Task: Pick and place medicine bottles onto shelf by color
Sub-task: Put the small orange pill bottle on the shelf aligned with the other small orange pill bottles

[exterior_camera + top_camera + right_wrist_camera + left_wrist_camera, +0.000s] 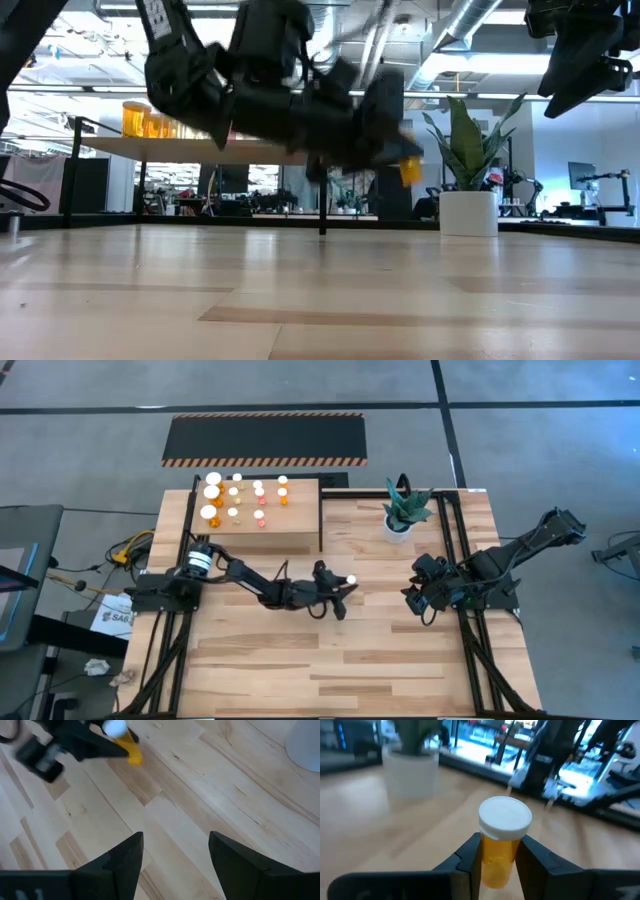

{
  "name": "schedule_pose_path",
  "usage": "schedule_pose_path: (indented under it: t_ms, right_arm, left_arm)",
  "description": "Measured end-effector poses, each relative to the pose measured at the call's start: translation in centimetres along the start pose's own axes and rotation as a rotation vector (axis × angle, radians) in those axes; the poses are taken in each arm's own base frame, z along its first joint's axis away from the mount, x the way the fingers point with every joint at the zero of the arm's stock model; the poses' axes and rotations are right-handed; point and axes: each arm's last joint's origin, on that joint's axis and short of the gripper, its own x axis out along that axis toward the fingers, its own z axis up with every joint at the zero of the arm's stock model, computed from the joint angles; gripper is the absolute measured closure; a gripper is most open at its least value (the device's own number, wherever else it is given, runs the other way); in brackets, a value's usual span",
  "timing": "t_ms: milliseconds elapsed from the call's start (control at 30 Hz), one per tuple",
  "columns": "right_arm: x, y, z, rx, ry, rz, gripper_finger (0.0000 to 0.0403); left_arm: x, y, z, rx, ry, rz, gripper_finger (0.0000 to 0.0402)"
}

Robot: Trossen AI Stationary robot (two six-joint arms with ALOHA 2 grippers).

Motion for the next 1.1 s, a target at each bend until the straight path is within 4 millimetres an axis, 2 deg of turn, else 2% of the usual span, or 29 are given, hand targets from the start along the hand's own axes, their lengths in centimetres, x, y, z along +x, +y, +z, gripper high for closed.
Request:
schedule_pose_path:
  t_ms: [267, 433, 533, 767, 933, 1100]
  right_arm:
    - [0.0, 0.0, 0.0, 0.0, 0.0, 0.0, 0.0154]
    - [0.0, 0.0, 0.0, 0.0, 0.0, 0.0, 0.0154]
    - [0.0, 0.0, 0.0, 0.0, 0.0, 0.0, 0.0154]
    - [0.0, 0.0, 0.0, 0.0, 0.0, 0.0, 0.0154]
    - [0.0, 0.0, 0.0, 0.0, 0.0, 0.0, 0.0154]
    - [0.0, 0.0, 0.0, 0.0, 0.0, 0.0, 0.0154]
  left_arm:
    - [-2.0, -0.8, 7.5, 0.077, -0.085, 0.008, 0.0322]
    - [-4.5, -0.3, 11.9, 0.112, -0.071, 0.19, 0.0316]
    - [-6.2, 0.5, 13.6, 0.121, -0.076, 0.293, 0.0313]
    - [-9.4, 3.6, 14.2, 0.01, -0.061, 0.461, 0.0313]
    - [-11.5, 5.5, 14.3, 0.013, -0.078, 0.543, 0.0313]
    - [-12.0, 7.5, 14.1, -0.02, -0.024, 0.632, 0.0313]
